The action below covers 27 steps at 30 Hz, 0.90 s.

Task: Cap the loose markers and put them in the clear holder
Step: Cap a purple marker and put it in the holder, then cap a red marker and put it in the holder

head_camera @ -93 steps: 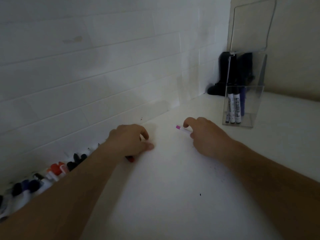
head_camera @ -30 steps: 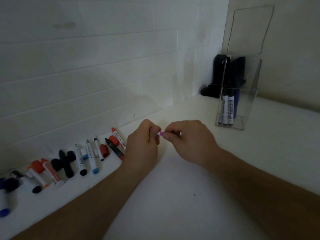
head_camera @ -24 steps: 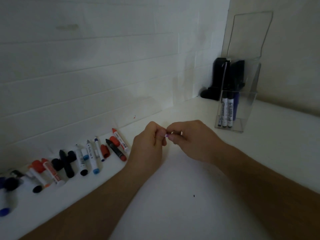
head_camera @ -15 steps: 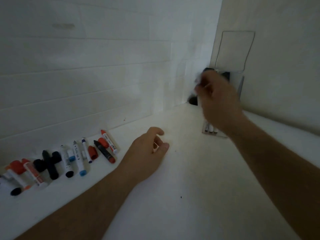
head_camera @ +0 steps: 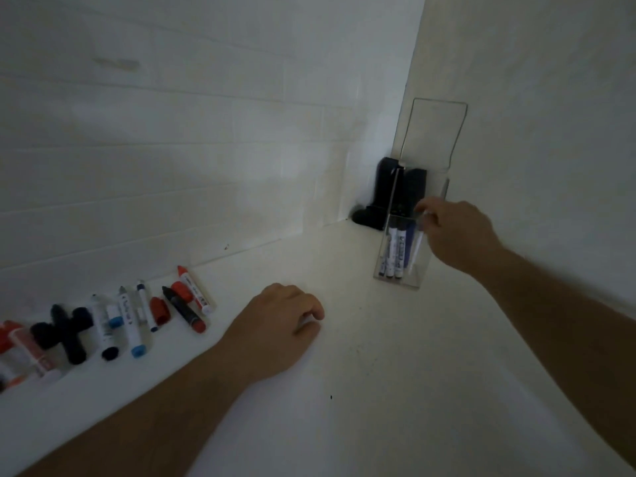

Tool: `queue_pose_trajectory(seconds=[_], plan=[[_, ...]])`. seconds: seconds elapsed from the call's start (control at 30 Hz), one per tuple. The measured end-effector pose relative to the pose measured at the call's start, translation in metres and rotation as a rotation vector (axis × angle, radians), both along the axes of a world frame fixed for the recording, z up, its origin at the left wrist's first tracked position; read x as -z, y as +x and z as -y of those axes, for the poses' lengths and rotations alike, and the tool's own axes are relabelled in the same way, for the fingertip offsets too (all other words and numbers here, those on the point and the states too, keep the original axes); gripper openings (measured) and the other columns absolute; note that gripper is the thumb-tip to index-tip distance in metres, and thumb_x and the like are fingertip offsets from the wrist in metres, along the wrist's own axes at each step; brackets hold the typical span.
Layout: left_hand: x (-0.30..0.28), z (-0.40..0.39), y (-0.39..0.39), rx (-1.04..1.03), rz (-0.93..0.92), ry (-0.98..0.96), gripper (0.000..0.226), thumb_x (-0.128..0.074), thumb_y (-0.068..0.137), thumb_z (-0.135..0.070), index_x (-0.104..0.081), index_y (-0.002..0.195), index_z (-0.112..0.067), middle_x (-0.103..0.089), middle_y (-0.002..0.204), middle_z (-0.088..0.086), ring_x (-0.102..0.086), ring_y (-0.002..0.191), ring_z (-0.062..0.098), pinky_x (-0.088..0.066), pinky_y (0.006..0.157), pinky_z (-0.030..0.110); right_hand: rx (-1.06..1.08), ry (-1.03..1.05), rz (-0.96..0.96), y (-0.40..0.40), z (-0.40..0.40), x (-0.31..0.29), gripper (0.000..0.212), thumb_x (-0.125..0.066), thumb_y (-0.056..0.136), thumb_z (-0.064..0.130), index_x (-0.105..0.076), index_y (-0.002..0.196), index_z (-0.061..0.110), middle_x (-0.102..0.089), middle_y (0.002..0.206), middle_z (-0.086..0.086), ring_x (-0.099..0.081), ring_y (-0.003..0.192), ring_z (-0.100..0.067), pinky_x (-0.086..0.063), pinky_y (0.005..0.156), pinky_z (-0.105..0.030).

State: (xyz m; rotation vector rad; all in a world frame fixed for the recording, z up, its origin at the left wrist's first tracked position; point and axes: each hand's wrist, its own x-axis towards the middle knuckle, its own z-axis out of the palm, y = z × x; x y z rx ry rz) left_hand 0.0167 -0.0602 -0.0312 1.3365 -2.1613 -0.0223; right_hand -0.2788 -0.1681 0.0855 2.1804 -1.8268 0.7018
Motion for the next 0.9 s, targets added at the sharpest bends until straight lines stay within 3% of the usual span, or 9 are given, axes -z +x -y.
queue_pose_trajectory(seconds=[0.17, 0.27, 0.37, 0.5, 0.6, 0.67, 0.83, 0.9], plan=[[0.000, 0.000, 0.001, 0.035, -0.021, -0.006, 0.010, -0.060, 0.091, -0.032, -0.066, 0.097, -0.036, -0.061, 0.097, -0.018, -0.049, 0.093, 0.005, -0.046, 0.087, 0.028, 0.032, 0.065, -0.056, 0.003, -0.001, 0.005, 0.035, -0.033, 0.106, 0.030, -0.060, 0.126, 0.035, -0.068, 0.106, -0.006, -0.056, 0.092, -0.030, -0.050, 0.087, -0.047], [-0.007, -0.002, 0.002, 0.070, -0.048, -0.031, 0.011, -0.062, 0.088, -0.028, -0.070, 0.093, -0.033, -0.065, 0.096, -0.015, -0.055, 0.091, 0.006, -0.047, 0.087, 0.028, 0.079, -0.135, -0.029, 0.018, -0.011, 0.002, 0.032, -0.042, 0.101, 0.024, -0.062, 0.124, 0.034, -0.063, 0.119, -0.007, -0.050, 0.102, -0.034, -0.044, 0.088, -0.047], [-0.024, -0.007, 0.006, 0.037, 0.037, -0.138, 0.015, -0.060, 0.083, -0.034, -0.075, 0.085, -0.030, -0.071, 0.087, -0.012, -0.060, 0.082, 0.011, -0.047, 0.080, 0.034, -0.083, -0.365, 0.073, 0.058, -0.032, 0.010, 0.028, -0.053, 0.093, 0.015, -0.072, 0.111, 0.024, -0.060, 0.109, -0.007, -0.050, 0.102, -0.034, -0.039, 0.085, -0.045], [-0.062, -0.011, 0.031, -0.248, 0.132, -0.128, 0.034, -0.046, 0.076, -0.044, -0.073, 0.071, -0.024, -0.067, 0.068, -0.005, -0.059, 0.073, 0.020, -0.047, 0.074, 0.036, -0.419, -0.103, 0.204, 0.135, -0.051, 0.045, 0.026, -0.063, 0.087, 0.012, -0.073, 0.107, 0.026, -0.061, 0.105, 0.004, -0.048, 0.098, -0.013, -0.044, 0.090, -0.036], [-0.087, -0.011, 0.075, -0.532, -0.096, 0.008, 0.030, -0.051, 0.083, -0.042, -0.071, 0.077, -0.022, -0.068, 0.071, -0.003, -0.063, 0.072, 0.021, -0.054, 0.072, 0.034, -0.599, 0.066, 0.261, 0.184, -0.059, 0.066, 0.031, -0.063, 0.086, 0.012, -0.073, 0.113, 0.025, -0.063, 0.102, 0.005, -0.049, 0.084, -0.007, -0.047, 0.089, -0.029], [-0.097, -0.014, 0.109, -0.623, -0.213, 0.152, 0.022, -0.054, 0.087, -0.038, -0.072, 0.084, -0.025, -0.070, 0.078, -0.005, -0.065, 0.074, 0.016, -0.057, 0.074, 0.034, -0.713, 0.204, 0.221, 0.212, -0.068, 0.074, 0.031, -0.060, 0.090, 0.015, -0.071, 0.116, 0.027, -0.063, 0.106, 0.005, -0.050, 0.086, -0.007, -0.045, 0.087, -0.025], [-0.094, -0.026, 0.158, -0.671, -0.136, 0.316, 0.015, -0.061, 0.090, -0.032, -0.073, 0.100, -0.031, -0.071, 0.098, -0.008, -0.062, 0.081, 0.005, -0.048, 0.068, 0.023, -0.820, 0.324, 0.154, 0.260, -0.078, 0.083, 0.027, -0.054, 0.098, 0.026, -0.071, 0.118, 0.031, -0.056, 0.107, -0.006, -0.057, 0.094, -0.023, -0.048, 0.079, -0.031], [-0.089, -0.027, 0.158, -0.659, -0.139, 0.350, 0.018, -0.065, 0.089, -0.033, -0.072, 0.105, -0.030, -0.070, 0.104, -0.007, -0.063, 0.088, 0.009, -0.048, 0.074, 0.024, -0.784, 0.369, 0.111, 0.270, -0.073, 0.083, 0.029, -0.049, 0.099, 0.029, -0.071, 0.118, 0.029, -0.053, 0.105, -0.008, -0.057, 0.094, -0.027, -0.048, 0.078, -0.033]])
